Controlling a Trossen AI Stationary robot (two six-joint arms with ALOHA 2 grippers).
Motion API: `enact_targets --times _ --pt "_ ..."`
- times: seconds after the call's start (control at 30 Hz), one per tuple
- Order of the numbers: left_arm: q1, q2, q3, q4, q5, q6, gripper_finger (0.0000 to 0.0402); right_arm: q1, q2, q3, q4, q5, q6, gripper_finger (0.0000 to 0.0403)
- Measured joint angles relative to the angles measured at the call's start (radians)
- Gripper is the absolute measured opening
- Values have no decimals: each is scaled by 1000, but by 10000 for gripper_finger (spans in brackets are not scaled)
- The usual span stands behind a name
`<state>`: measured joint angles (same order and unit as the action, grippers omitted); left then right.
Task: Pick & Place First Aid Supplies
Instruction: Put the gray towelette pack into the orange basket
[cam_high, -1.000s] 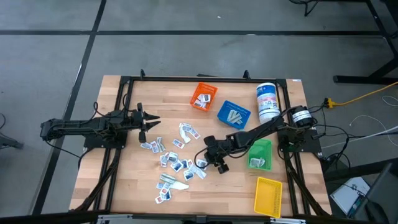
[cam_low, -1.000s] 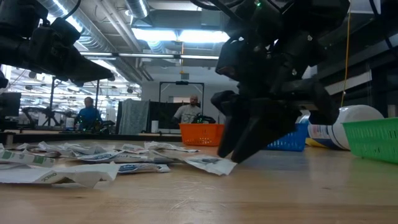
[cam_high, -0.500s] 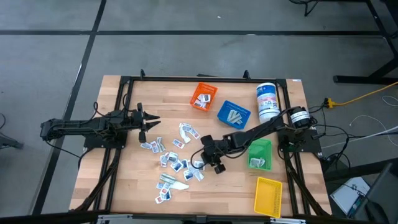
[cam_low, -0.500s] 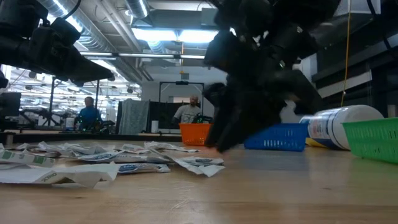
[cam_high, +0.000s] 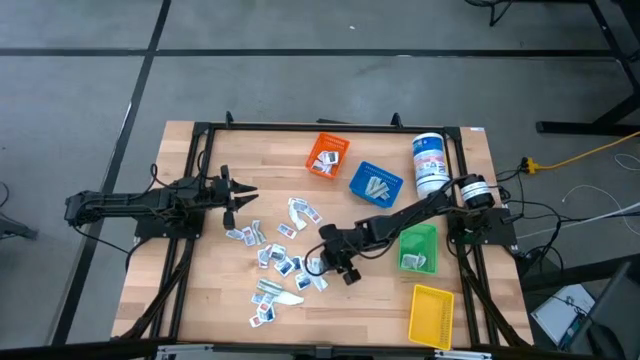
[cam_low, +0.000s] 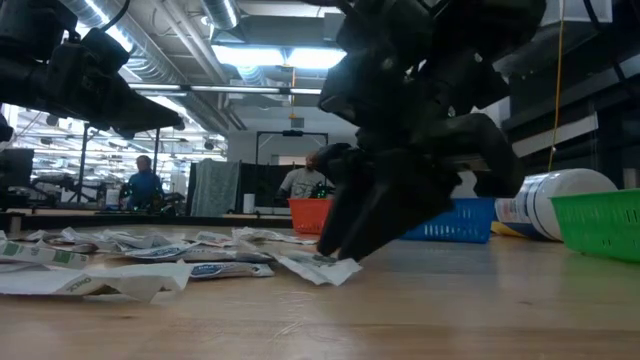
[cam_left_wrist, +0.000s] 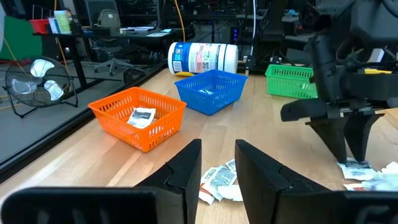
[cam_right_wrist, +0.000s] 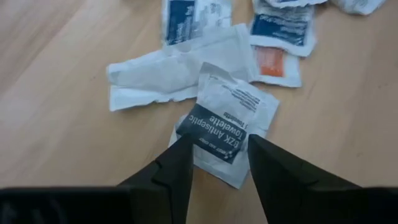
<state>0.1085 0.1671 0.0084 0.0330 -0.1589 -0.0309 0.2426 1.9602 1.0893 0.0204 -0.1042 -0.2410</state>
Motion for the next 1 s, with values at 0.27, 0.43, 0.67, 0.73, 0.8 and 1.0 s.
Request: enact_targets --times 0.27,0.43,0.67,0.73,0.8,1.0 --pt "0 0 0 0 0 0 91 -23 10 4 -47 -1 -2 131" --pt "0 0 0 0 0 0 93 -38 10 3 -60 4 3 76" --pt "0 0 0 0 0 0 93 -53 10 2 -65 -33 4 12" --pt "0 0 0 0 0 0 93 -57 8 2 -67 -38 4 7" --pt "0 0 0 0 0 0 92 -60 5 1 -72 -38 4 10" --pt "0 0 0 0 0 0 92 -62 -35 18 -157 -30 5 33"
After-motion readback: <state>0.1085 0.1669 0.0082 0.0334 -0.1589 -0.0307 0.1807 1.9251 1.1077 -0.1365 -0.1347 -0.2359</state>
